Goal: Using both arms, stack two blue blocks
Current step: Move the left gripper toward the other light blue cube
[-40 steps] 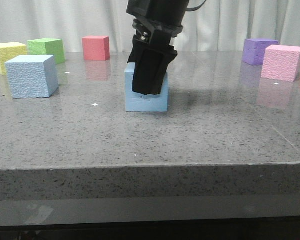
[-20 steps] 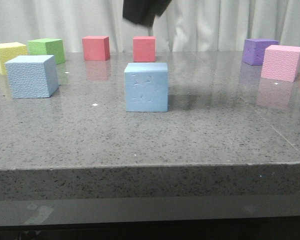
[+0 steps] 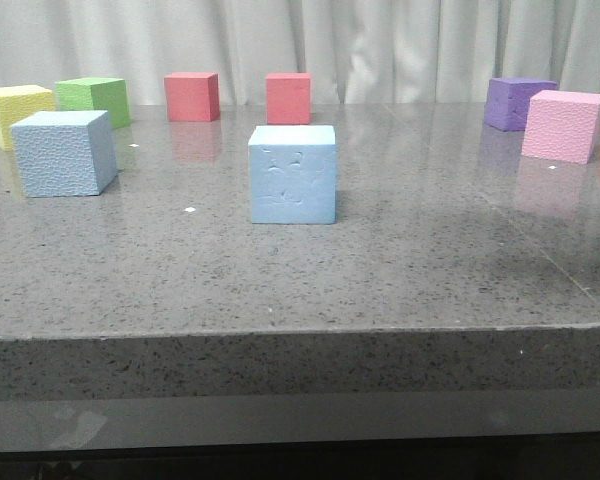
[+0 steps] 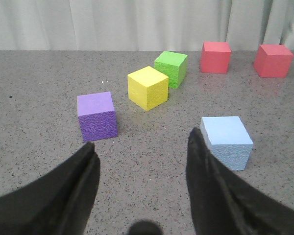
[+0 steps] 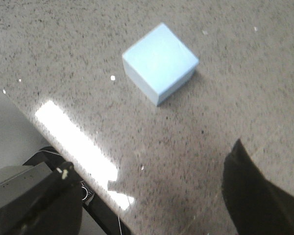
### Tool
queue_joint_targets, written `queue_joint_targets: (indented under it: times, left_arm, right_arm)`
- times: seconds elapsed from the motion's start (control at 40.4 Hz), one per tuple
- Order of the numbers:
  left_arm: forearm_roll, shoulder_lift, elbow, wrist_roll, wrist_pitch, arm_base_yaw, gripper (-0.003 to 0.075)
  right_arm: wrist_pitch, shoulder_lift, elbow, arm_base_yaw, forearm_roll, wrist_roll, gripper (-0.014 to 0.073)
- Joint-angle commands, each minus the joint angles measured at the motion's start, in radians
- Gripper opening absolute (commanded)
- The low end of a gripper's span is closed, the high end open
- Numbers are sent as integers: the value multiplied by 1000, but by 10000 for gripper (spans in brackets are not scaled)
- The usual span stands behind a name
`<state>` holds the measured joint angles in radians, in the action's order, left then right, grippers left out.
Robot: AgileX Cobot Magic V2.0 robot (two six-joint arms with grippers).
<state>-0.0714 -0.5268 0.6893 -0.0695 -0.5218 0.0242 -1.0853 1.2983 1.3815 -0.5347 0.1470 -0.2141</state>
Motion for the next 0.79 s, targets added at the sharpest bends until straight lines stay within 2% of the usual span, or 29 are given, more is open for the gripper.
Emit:
queue_joint_targets:
  times: [0.0, 0.173, 0.371, 0.594, 0.767]
  left_arm:
    - [-5, -9, 32, -5, 75, 0, 384]
    - [-5, -9, 32, -5, 75, 0, 384]
    - [-5, -9, 32, -5, 75, 0, 384]
    - [-5, -9, 32, -5, 92, 0, 384]
    - [-2, -9, 32, -5, 141, 0, 384]
  right_arm:
    - [97, -123, -77, 37, 4, 24, 594]
    - [136, -278, -231, 111, 49, 48, 594]
    - [166, -448, -361, 116, 54, 48, 594]
    - [215, -589, -442, 116, 47, 48, 594]
    - [212, -608, -443, 116, 44, 48, 594]
